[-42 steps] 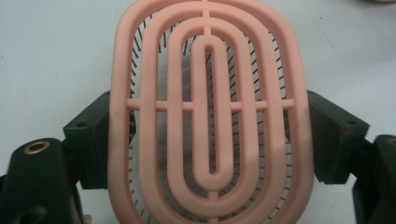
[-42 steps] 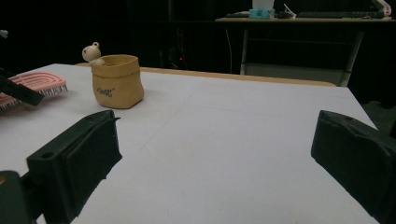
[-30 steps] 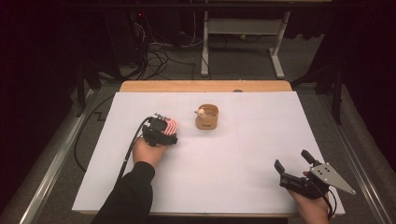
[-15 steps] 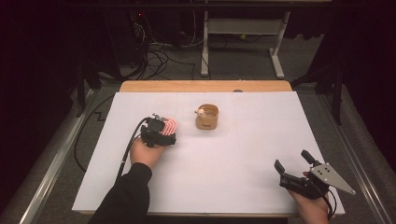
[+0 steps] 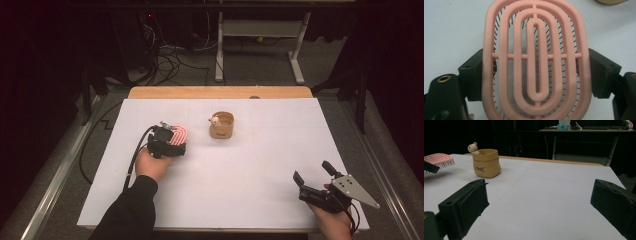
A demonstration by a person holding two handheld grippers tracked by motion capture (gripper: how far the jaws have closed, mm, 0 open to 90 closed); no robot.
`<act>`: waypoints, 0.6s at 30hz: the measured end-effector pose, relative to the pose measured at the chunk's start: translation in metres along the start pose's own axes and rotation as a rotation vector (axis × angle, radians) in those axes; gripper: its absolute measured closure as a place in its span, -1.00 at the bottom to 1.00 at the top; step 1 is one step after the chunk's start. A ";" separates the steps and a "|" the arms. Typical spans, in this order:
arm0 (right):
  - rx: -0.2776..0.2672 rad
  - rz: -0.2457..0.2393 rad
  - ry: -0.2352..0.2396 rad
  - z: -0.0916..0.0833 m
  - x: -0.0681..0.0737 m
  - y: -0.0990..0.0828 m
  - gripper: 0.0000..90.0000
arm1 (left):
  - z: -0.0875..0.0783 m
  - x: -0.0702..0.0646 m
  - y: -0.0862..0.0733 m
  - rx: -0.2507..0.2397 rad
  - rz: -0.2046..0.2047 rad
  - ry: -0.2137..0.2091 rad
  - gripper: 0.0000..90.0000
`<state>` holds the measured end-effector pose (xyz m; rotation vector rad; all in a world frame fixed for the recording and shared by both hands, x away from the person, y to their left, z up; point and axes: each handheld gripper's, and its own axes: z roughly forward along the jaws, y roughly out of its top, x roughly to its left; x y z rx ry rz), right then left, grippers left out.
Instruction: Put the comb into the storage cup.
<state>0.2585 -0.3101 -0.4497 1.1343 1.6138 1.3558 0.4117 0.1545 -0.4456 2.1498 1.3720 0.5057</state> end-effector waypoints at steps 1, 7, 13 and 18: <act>0.000 -0.001 0.000 0.000 0.000 0.000 -0.96 | 0.000 0.000 0.000 -0.003 -0.001 -0.002 -0.59; 0.001 0.001 0.000 0.000 0.000 0.000 -0.96 | -0.003 0.002 -0.005 -0.020 -0.009 -0.027 -0.59; 0.000 -0.001 0.000 0.000 0.000 0.000 -0.96 | -0.009 0.004 -0.009 -0.045 -0.014 -0.058 -0.59; -0.002 0.000 -0.001 0.000 0.000 0.001 -0.96 | -0.015 0.003 -0.012 -0.074 -0.007 -0.091 -0.59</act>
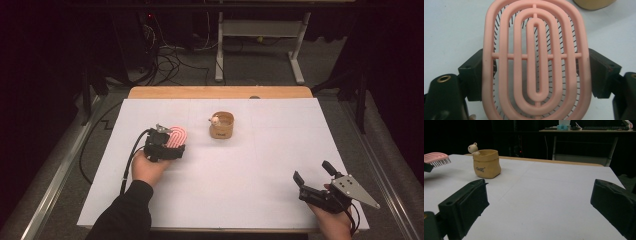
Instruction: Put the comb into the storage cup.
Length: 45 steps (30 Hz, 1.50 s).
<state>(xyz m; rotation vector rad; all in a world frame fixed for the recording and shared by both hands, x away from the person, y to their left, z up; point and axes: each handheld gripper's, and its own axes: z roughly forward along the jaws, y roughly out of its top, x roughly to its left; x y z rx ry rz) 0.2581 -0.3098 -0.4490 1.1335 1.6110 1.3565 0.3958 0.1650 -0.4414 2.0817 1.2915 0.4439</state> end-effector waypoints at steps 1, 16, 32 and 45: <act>0.000 0.000 0.000 0.000 0.000 0.000 -0.96 | -0.001 0.000 0.000 -0.003 0.002 -0.006 -0.59; 0.004 -0.004 0.003 0.001 0.001 0.000 -0.96 | -0.022 -0.011 -0.007 -0.115 0.043 -0.103 -0.59; 0.008 -0.005 0.004 0.002 0.002 -0.001 -0.96 | -0.034 -0.017 -0.016 -0.192 0.075 -0.112 -0.59; 0.011 -0.006 0.006 0.002 0.002 -0.002 -0.96 | -0.038 -0.016 -0.021 -0.232 0.061 -0.170 -0.59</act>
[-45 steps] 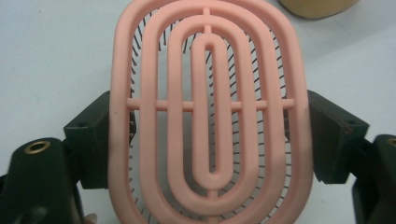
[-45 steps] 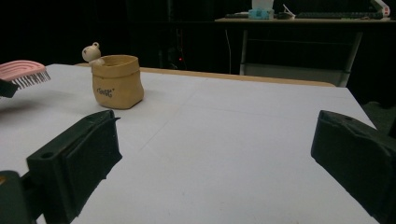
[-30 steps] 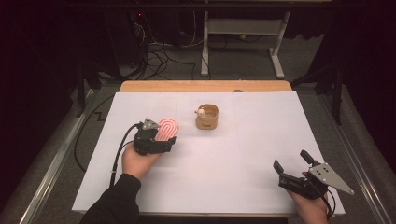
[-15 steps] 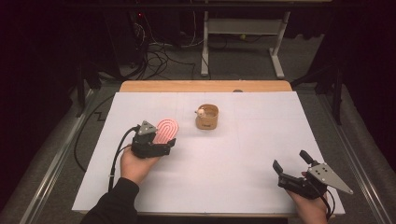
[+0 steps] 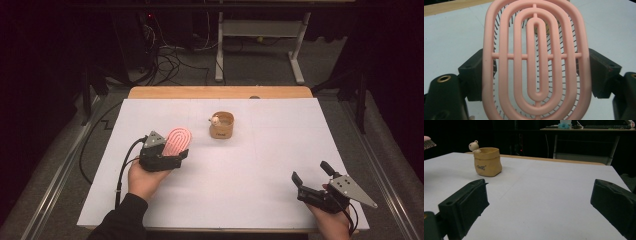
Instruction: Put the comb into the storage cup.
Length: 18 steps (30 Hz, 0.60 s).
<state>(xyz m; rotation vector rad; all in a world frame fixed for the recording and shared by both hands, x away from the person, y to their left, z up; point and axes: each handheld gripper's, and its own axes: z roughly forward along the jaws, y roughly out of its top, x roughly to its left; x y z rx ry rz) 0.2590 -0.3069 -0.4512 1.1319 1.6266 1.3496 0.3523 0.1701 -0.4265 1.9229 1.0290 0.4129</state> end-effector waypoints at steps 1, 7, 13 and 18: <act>0.001 0.000 0.001 0.000 0.000 0.000 -0.96 | -0.001 -0.001 0.000 -0.007 0.003 -0.001 -0.59; 0.005 -0.001 0.003 0.001 0.001 0.000 -0.96 | -0.001 -0.005 0.000 -0.031 0.012 -0.015 -0.59; 0.005 -0.005 0.004 0.001 0.002 0.000 -0.96 | 0.000 -0.009 -0.002 -0.048 0.022 -0.026 -0.59; 0.007 -0.008 0.005 0.001 0.002 0.000 -0.96 | 0.000 -0.014 -0.002 -0.068 0.027 -0.045 -0.59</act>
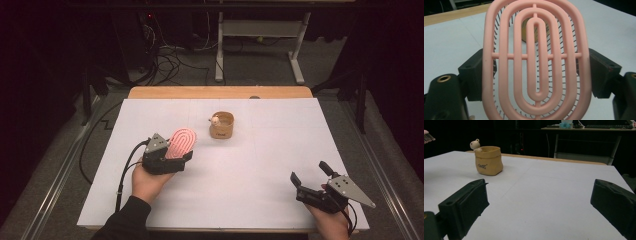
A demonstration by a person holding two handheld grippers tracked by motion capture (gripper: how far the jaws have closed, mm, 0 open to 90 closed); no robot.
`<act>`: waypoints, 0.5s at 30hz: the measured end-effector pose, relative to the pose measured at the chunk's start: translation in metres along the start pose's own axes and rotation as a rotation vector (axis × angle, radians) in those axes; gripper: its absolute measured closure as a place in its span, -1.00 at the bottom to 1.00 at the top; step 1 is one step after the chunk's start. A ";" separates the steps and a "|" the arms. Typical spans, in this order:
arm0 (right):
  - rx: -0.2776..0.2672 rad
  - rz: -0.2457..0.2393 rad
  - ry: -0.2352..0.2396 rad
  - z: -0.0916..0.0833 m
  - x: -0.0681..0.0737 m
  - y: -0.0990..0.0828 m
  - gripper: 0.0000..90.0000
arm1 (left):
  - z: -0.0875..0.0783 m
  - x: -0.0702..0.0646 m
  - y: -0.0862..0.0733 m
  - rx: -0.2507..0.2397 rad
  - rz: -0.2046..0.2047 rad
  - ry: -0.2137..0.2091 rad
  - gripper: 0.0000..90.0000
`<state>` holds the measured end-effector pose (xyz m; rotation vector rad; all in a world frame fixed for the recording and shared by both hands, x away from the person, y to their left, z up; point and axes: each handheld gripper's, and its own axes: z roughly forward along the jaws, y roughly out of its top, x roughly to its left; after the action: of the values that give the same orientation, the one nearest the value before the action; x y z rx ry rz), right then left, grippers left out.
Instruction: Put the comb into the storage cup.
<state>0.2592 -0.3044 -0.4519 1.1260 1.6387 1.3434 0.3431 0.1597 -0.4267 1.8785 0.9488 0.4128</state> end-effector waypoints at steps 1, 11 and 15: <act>0.001 -0.001 0.000 0.000 0.000 0.000 -0.96 | 0.000 -0.001 0.000 -0.007 0.002 -0.004 -0.59; 0.002 -0.001 0.000 0.000 0.001 0.000 -0.96 | 0.004 -0.010 0.000 -0.034 0.006 -0.036 -0.59; 0.002 -0.004 -0.001 0.001 0.001 0.000 -0.96 | 0.005 -0.013 0.001 -0.050 0.004 -0.050 -0.59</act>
<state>0.2593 -0.3029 -0.4525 1.1240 1.6413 1.3390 0.3386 0.1468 -0.4269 1.8378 0.8937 0.3874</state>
